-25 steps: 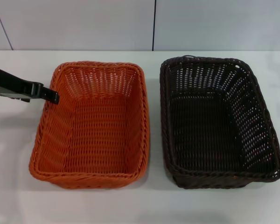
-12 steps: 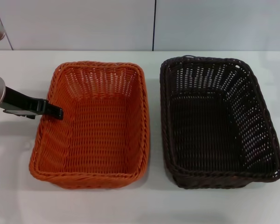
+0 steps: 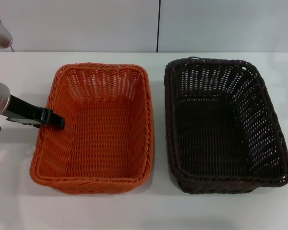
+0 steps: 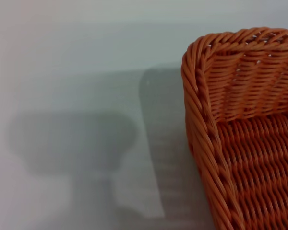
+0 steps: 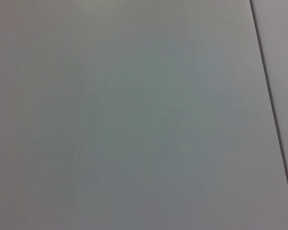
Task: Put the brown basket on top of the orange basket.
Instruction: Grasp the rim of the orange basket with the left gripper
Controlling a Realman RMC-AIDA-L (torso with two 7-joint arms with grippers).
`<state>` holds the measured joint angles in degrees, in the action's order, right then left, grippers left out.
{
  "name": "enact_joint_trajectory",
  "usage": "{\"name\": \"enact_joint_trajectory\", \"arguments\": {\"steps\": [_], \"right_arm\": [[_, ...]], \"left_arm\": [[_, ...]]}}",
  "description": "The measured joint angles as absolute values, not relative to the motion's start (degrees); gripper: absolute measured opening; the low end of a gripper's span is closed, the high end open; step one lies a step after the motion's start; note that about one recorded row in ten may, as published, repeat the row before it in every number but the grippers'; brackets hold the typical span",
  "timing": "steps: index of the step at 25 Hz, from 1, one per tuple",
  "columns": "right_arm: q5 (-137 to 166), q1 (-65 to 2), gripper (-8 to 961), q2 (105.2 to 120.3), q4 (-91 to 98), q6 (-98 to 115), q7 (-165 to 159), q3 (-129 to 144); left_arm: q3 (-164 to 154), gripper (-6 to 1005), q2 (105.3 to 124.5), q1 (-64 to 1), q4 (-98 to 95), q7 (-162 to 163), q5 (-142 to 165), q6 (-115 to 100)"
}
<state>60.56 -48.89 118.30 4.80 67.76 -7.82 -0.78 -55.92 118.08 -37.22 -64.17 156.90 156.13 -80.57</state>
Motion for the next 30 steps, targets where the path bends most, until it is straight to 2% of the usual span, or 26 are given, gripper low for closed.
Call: {"name": "enact_joint_trajectory", "arguments": {"steps": [5, 9, 20, 24, 27, 30], "right_arm": [[60.5, -48.9, 587, 118.30, 4.9, 67.8, -7.8, -0.8], [60.5, -48.8, 587, 118.30, 4.9, 67.8, -7.8, -0.8], [60.5, -48.3, 587, 118.29, 5.0, 67.7, -7.8, -1.1], [60.5, -48.3, 587, 118.29, 5.2, 67.4, -7.8, -1.1], [60.5, -48.3, 587, 118.29, 5.4, 67.3, -7.8, -0.9], [60.5, -48.2, 588, 118.29, 5.5, 67.2, -7.8, -0.9]], "left_arm": [[-56.0, 619, 118.06, -37.0, -64.3, 156.6, 156.1, -80.6], [-56.0, 419, 118.04, -36.8, -64.5, 156.5, 155.6, -80.6], [-56.1, 180, 117.93, -37.4, -65.6, 155.4, 154.8, -80.5], [-55.7, 174, 117.63, -38.0, -68.0, 151.5, 154.8, -81.2], [-55.4, 170, 116.66, -38.7, -70.8, 148.7, 154.9, -82.2], [-55.5, 166, 114.89, -40.0, -73.0, 146.2, 155.2, -83.9]]}}
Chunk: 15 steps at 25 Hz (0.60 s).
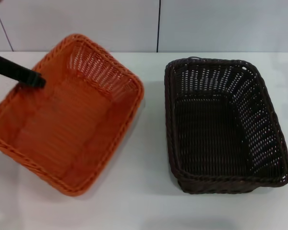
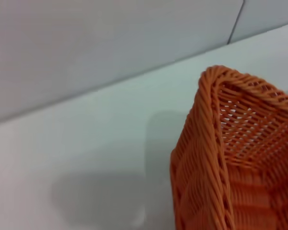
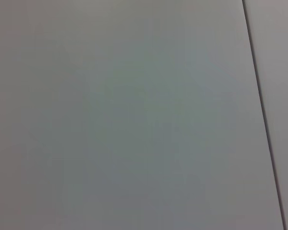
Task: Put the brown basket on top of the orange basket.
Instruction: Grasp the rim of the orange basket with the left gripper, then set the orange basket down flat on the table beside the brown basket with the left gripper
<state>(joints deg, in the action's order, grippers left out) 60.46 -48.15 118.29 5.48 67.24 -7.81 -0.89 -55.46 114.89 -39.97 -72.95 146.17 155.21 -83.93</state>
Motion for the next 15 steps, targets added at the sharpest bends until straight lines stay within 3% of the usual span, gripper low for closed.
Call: {"name": "enact_joint_trajectory", "arguments": {"steps": [7, 15], "right_arm": [[60.5, -47.7, 588, 118.29, 5.5, 67.2, -7.8, -0.9], [60.5, -47.1, 588, 118.29, 5.0, 67.2, -7.8, -0.9]], "left_arm": [[-55.2, 162, 111.30, -44.4, -74.1, 138.2, 155.3, -90.8], [-55.5, 161, 111.89, -47.6, -71.2, 132.3, 155.3, -94.5]]}}
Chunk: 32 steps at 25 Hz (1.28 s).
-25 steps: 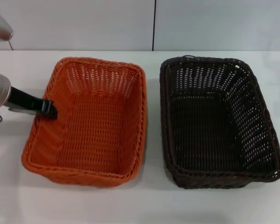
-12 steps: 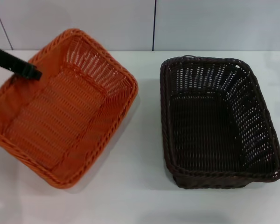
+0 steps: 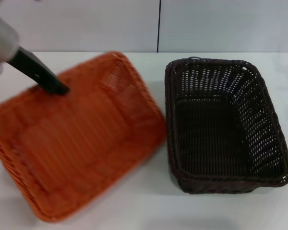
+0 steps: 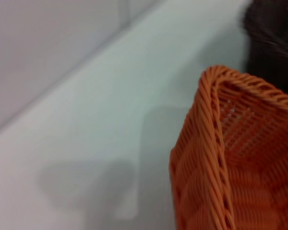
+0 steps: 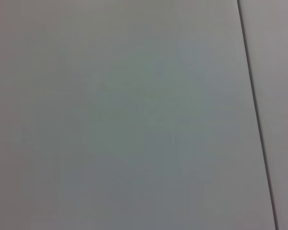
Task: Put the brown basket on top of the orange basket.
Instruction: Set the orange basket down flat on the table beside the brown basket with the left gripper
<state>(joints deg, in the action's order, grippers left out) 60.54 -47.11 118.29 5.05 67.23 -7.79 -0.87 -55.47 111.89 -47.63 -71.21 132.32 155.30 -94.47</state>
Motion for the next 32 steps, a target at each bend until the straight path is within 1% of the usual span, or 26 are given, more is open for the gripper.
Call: {"name": "enact_joint_trajectory", "arguments": {"steps": [1, 2, 3, 5, 6, 7, 8, 18, 22, 32], "right_arm": [[60.5, -47.1, 588, 118.29, 5.0, 67.2, -7.8, -0.9], [60.6, -47.1, 587, 118.29, 5.0, 67.2, -7.8, -0.9], [60.7, -47.1, 587, 118.29, 4.9, 67.2, -7.8, -0.9], [60.8, -47.3, 587, 118.29, 4.7, 67.2, -7.8, -0.8], [60.8, -47.3, 587, 118.29, 4.6, 67.2, -7.8, -0.8], [60.8, -47.3, 587, 118.33, 4.2, 67.2, -7.8, -0.8], [60.8, -47.1, 587, 118.35, 3.8, 67.1, -7.8, -0.8], [61.2, -44.6, 587, 118.45, 3.8, 66.9, -9.2, -0.4], [64.5, -41.8, 588, 117.93, 8.5, 65.4, -22.6, 6.0], [64.7, -39.5, 589, 117.73, 11.6, 64.4, -25.4, 8.3]], "left_arm": [[-55.7, 161, 112.42, -48.5, -69.4, 131.1, 155.4, -94.3], [-55.7, 161, 112.42, -48.5, -69.4, 131.1, 155.4, -94.3], [-56.1, 161, 114.64, -51.9, -62.2, 128.4, 156.3, -92.5], [-56.6, 161, 115.92, -52.9, -60.3, 126.8, 157.0, -91.3], [-56.6, 161, 115.92, -52.9, -60.3, 126.8, 157.0, -91.3], [-57.8, 161, 117.57, -53.5, -59.5, 124.9, 157.7, -90.5], [-59.2, 161, 117.92, -53.5, -59.4, 124.4, 157.3, -90.2], [-64.5, 158, 118.22, -53.6, -57.1, 122.8, 153.0, -89.2], [-66.3, 157, 118.50, -53.3, -56.1, 123.7, 147.8, -89.8], [-72.7, 158, 118.46, -51.5, -56.5, 123.5, 139.7, -87.8]]}}
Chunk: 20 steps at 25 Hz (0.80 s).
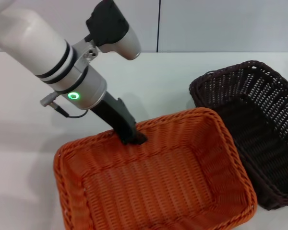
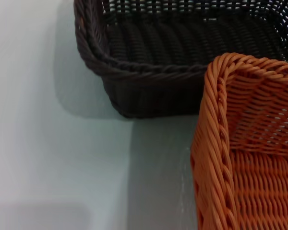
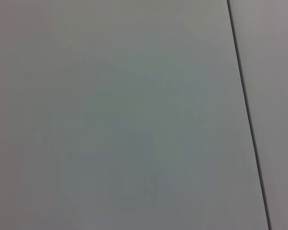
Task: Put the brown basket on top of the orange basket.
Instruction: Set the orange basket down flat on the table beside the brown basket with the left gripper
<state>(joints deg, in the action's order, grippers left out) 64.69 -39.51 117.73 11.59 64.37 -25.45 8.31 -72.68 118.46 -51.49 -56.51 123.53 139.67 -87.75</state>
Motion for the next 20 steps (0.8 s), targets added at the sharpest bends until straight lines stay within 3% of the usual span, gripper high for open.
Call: {"name": "enact_joint_trajectory", "arguments": {"steps": [7, 20], "right_arm": [[64.6, -38.8, 588, 117.68, 11.6, 64.2, -25.5, 8.9], [64.3, -38.1, 587, 117.83, 11.2, 64.0, -25.5, 8.9]], "left_arm": [[-76.0, 154, 118.38, -52.7, -56.7, 122.0, 138.1, -84.7], [-81.8, 251, 118.44, -53.6, -61.1, 126.3, 141.3, -81.6]]}}
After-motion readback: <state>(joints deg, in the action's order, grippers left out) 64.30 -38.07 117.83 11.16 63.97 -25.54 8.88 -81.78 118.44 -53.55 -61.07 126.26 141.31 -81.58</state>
